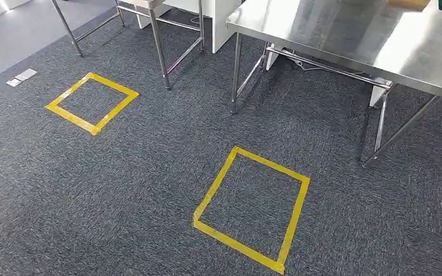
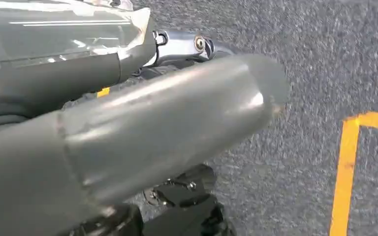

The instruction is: Take the parts from the cabinet and place them on the table.

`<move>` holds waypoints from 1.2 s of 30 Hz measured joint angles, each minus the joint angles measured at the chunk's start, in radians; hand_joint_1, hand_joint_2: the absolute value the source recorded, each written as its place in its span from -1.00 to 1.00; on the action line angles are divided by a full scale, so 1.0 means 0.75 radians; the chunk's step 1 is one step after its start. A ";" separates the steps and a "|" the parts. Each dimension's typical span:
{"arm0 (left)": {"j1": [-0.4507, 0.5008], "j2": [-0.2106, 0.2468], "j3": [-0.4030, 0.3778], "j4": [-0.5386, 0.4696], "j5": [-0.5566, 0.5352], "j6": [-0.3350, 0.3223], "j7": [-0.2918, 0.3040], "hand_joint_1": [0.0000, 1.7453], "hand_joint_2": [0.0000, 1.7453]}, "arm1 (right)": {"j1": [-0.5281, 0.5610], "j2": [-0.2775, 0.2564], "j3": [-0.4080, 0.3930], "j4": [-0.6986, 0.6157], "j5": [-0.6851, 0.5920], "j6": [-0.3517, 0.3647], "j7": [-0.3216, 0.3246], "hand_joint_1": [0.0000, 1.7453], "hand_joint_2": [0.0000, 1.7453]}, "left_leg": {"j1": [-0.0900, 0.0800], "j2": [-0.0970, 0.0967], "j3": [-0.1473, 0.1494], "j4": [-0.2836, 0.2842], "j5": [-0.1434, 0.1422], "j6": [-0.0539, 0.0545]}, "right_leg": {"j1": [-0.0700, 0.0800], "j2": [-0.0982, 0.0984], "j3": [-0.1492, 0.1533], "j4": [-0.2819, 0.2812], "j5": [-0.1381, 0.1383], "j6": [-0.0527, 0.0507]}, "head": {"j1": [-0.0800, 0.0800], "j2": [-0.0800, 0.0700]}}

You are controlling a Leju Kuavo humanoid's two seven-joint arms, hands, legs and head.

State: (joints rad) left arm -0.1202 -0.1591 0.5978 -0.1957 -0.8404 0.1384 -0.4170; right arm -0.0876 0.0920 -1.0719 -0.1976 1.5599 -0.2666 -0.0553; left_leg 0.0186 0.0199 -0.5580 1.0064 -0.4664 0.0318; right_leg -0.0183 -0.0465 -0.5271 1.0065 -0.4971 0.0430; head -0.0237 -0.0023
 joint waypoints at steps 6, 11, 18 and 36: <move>0.000 0.001 0.001 0.001 -0.001 0.000 0.001 -1.00 -1.00 | 0.007 0.001 0.002 0.000 0.001 0.009 -0.002 -1.00 -1.00 | -0.010 -0.050 -0.036 0.001 0.025 0.024 | 0.006 0.056 -0.165 0.386 -0.172 -0.009 | 0.007 0.000; -0.002 0.000 0.001 0.000 -0.001 0.000 0.004 -1.00 -1.00 | 0.002 -0.001 0.018 0.000 0.004 0.012 -0.015 -1.00 -1.00 | -0.021 -0.091 -0.039 0.006 0.037 0.000 | 0.012 0.093 0.042 -0.031 -0.025 -0.012 | 0.007 0.000; 0.001 0.001 0.001 0.001 -0.001 0.001 0.012 -1.00 -1.00 | 0.006 0.003 0.062 0.000 0.004 0.014 -0.023 -1.00 -1.00 | -0.008 -0.042 -0.158 0.260 -0.125 -0.046 | 0.004 0.044 0.041 -0.034 0.001 -0.070 | 0.001 0.000; 0.006 0.001 0.001 0.001 -0.009 0.003 0.041 -1.00 -1.00 | 0.019 0.006 0.109 0.001 0.004 0.015 -0.019 -1.00 -1.00 | -0.017 -0.060 -0.029 -0.009 0.028 0.033 | 0.015 0.053 -0.164 0.394 -0.187 -0.028 | 0.011 0.000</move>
State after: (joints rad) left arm -0.1160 -0.1587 0.5982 -0.1953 -0.8473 0.1408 -0.3861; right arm -0.0735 0.0961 -0.9899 -0.1972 1.5625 -0.2552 -0.0698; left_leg 0.0057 -0.0251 -0.5799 0.9996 -0.4454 0.0567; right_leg -0.0068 -0.0069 -0.6499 1.3022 -0.6377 0.0219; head -0.0156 -0.0023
